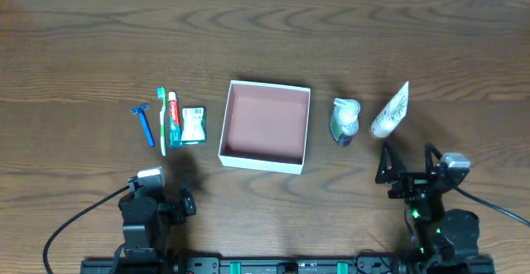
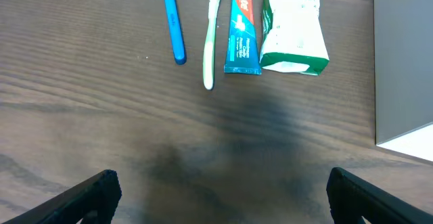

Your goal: Pack container

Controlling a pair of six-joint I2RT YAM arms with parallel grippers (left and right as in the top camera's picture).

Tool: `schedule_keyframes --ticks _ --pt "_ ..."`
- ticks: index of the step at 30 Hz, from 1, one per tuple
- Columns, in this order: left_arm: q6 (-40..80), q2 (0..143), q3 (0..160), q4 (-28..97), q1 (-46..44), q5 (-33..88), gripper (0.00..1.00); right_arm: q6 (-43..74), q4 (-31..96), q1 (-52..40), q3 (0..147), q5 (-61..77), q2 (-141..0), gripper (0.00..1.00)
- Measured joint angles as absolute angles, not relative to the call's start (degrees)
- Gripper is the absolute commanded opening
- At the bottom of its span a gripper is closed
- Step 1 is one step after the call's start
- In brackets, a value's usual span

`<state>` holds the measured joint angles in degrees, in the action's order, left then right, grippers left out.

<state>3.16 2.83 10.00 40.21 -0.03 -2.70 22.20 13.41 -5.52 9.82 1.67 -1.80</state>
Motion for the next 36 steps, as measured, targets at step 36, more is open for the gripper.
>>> schedule_keyframes --ticks 36 --pt "3.1 2.8 9.9 40.0 -0.1 -2.1 0.98 16.9 70.7 -5.5 92.9 -4.1 -89.4 0.74"
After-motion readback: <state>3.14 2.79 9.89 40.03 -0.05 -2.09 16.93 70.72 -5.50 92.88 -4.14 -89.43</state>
